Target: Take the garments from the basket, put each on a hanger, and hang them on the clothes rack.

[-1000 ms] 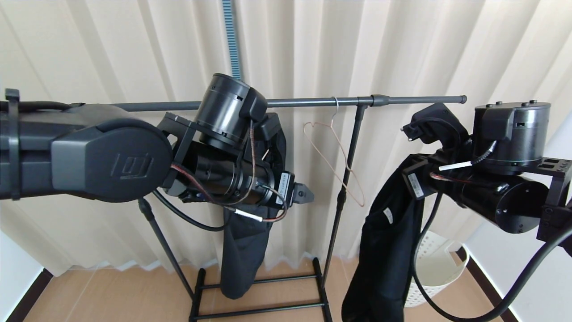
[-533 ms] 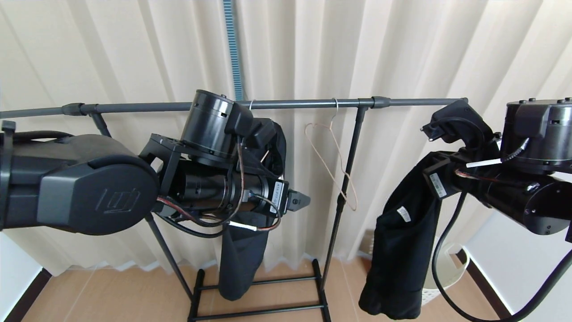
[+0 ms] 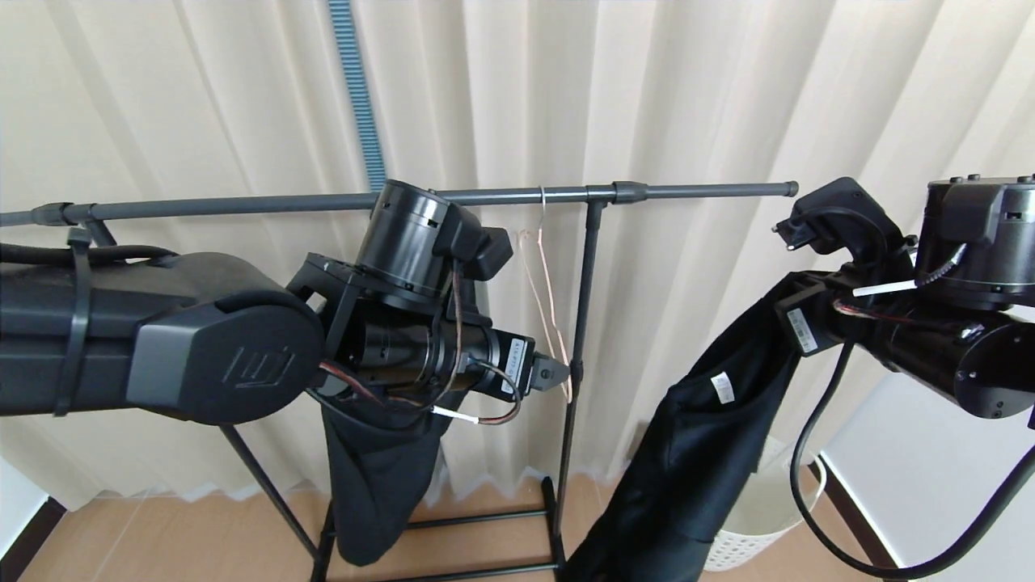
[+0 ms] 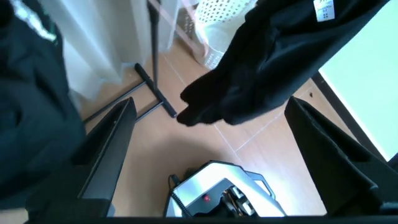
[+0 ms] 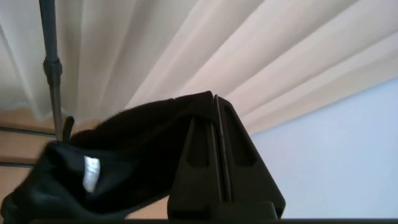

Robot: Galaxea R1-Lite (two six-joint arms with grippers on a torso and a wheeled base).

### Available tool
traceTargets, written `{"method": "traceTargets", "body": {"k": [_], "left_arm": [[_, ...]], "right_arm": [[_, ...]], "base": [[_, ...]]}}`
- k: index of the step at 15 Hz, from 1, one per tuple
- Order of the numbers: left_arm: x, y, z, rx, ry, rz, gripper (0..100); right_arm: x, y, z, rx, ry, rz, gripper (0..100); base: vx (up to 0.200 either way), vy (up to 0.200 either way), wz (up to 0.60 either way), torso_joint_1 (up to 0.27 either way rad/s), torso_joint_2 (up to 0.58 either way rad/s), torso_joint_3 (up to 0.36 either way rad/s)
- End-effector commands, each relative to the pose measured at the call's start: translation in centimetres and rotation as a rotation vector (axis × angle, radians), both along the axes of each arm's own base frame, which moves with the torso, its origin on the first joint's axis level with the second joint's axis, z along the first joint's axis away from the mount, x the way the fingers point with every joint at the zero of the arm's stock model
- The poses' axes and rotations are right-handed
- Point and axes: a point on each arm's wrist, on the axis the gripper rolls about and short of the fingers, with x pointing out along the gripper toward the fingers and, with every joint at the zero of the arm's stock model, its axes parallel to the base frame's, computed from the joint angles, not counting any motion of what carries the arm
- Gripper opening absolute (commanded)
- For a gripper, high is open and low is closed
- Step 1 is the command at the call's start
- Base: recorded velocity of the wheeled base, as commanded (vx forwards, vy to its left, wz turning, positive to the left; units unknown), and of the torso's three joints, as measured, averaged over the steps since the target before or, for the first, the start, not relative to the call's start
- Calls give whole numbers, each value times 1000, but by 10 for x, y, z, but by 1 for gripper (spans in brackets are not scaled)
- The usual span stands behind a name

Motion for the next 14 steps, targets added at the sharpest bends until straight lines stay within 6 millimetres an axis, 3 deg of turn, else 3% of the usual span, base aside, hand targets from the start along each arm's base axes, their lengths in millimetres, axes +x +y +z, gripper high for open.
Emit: {"method": "traceTargets", "body": {"k": [1,5,9,14], "left_arm": [[7,-5,-10,20,14,10,100],[15,-13,-17,39,-42,66,100],[47,-40,-30,85,-97,166,100],[73,-63,-45,102,-104,187,100]], "right_arm": [[1,1,-2,-3,6,1,0],[4,2,-6,-9,20,1,0],[7,3,-11,-16,34,1,0],[9,4,-12,-18,39,1,0]], "base": [[200,0,0,7,-2,2],[50,0,0,1,1,-1],[0,0,0,0,0,0],[0,0,0,0,0,0]]}}
